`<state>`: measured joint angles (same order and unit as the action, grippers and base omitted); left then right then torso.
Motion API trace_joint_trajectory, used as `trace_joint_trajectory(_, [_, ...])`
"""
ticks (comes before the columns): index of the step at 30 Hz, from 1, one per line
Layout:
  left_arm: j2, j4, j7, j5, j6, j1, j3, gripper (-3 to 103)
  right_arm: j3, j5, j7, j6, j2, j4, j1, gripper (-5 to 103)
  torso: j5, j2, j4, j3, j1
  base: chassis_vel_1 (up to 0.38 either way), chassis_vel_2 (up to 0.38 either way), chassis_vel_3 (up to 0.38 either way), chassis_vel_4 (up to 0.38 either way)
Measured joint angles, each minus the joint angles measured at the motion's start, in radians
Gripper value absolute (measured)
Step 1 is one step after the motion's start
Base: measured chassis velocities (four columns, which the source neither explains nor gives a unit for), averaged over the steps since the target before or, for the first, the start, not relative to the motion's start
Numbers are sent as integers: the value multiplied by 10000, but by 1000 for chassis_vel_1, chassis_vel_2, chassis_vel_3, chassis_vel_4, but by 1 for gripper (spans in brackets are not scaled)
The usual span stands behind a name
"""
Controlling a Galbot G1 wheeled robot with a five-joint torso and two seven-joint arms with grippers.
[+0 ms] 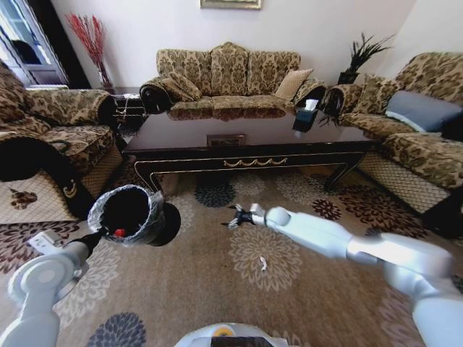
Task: Move to the front of the table and pick up the trash from the floor, then place it into the trash bin.
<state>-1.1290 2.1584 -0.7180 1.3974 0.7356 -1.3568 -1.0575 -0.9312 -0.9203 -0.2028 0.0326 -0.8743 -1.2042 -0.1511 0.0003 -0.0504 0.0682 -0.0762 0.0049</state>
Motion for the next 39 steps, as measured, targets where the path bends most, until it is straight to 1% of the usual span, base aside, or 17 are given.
trace_joint_trajectory(1, [3,56,-16,13,1,17,-34,2,138,-285,287,220,56,-25,-116,100,0,-1,-2,0,0,0,0,0,0])
trace_joint_trajectory(3, [-35,308,-31,83,0,19,-154,2,498,-1219,1581,928,209,-272,-428,100,1,-1,-4,1,0,0,0,0,0])
trace_joint_trajectory(4, [-35,308,-31,83,0,19,-154,2,498,-1219,1581,928,209,-272,-428,100,1,-1,-4,1,0,0,0,0,0])
trace_joint_trajectory(6, [-112,428,-32,93,-1,6,-181,2,658,-1804,2431,1312,261,-437,-602,100,0,-1,-5,1,-1,0,0,0,0])
trace_joint_trajectory(8, [-223,517,-52,58,0,-17,-158,2,769,-2610,3590,1953,320,-664,-885,100,-2,-1,-4,1,0,0,0,0,0])
trace_joint_trajectory(9, [-254,544,-67,17,0,-35,-128,2,823,-2853,3962,2164,327,-723,-1028,100,-3,-1,-3,1,0,0,0,0,0])
trace_joint_trajectory(12, [-290,600,-71,-13,0,-48,-96,2,904,-3283,4350,2415,319,-794,-1259,100,-4,-1,-3,0,0,0,0,0,0])
trace_joint_trajectory(13, [-394,705,-74,-35,1,-6,-93,2,990,-4075,5043,2870,251,-903,-1627,100,-2,-1,-3,1,0,0,0,0,0])
trace_joint_trajectory(14, [-454,761,-74,-46,0,4,-93,2,999,-4409,5490,3155,214,-953,-1773,100,1,-1,-3,1,0,0,0,0,0])
trace_joint_trajectory(15, [-454,761,-74,-46,0,4,-93,2,999,-4409,5490,3155,214,-953,-1773,100,1,-1,-3,1,0,0,0,0,0])
trace_joint_trajectory(18, [-556,899,-60,-92,0,-85,-97,2,1064,-5100,6397,4035,145,-1030,-2143,100,-2,-1,-2,1,0,0,0,0,0])
trace_joint_trajectory(22, [-509,929,-56,-87,1,-118,-166,2,1052,-5046,6483,4489,164,-960,-2346,100,-4,-1,-4,0,0,0,0,0,0])
trace_joint_trajectory(24, [-347,929,-17,-101,0,-113,-229,2,1051,-4939,6493,4729,198,-833,-2564,100,-3,-1,-4,1,-1,0,0,0,0])
trace_joint_trajectory(27, [-249,892,17,-110,-3,-79,-234,2,1074,-4843,6476,4790,218,-668,-2771,100,-1,-1,-2,1,-1,0,0,0,0])
trace_joint_trajectory(29, [-234,855,26,-122,-3,-50,-176,2,969,-4588,6256,4738,256,-489,-2885,100,-3,-1,-3,1,-1,0,0,0,0])
trace_joint_trajectory(34, [-257,780,146,-220,-2,-22,-18,2,874,-4414,5885,4606,331,-305,-3053,100,-3,-1,0,0,-1,0,0,0,0])
trace_joint_trajectory(39, [-247,726,186,-267,-3,-23,0,2,1019,-4394,5904,4577,351,-187,-3175,100,-4,-1,-5,0,-1,0,0,0,0])
